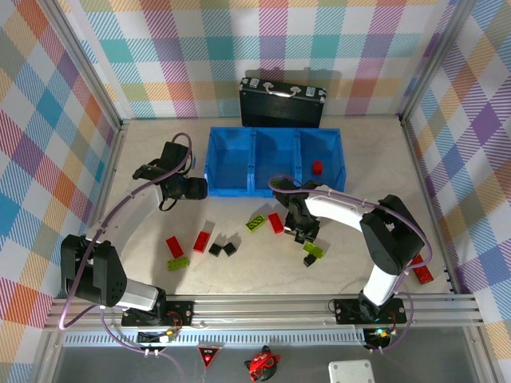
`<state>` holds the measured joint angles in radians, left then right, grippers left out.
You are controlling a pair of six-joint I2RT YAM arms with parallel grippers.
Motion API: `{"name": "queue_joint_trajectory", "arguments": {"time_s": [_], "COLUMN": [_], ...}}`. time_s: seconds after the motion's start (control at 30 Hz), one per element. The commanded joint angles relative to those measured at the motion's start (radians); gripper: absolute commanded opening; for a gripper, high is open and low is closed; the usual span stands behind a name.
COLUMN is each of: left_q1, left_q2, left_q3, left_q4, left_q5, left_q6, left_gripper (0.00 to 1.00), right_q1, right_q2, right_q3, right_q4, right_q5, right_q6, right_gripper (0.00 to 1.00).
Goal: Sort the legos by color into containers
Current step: Pick up the lego from the center of the table.
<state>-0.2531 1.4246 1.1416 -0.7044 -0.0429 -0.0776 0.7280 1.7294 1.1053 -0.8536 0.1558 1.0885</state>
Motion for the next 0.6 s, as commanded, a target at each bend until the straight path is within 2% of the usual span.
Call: {"name": "queue_joint_trajectory", "arguments": {"time_s": [0.0, 0.57], "left_q1": [0.018, 0.026], "left_q2": [0.017, 0.001], "left_q3": [0.016, 0.015], "left_q4": [-0.021, -0.021], "left_q5": [0.004, 0.007], "left_q6": [0.004, 0.003], "left_gripper": [0.71, 0.70], "right_q1": [0.009, 0.035], "right_q2": [0.020, 0.023], "right_q3": [0.028, 0.116], "right_q4": [-0.030, -0.068], "right_q5": [-0.009, -0.018], "right_q6": [-0.007, -0.039], "right_gripper": [0.44, 0.37]}}
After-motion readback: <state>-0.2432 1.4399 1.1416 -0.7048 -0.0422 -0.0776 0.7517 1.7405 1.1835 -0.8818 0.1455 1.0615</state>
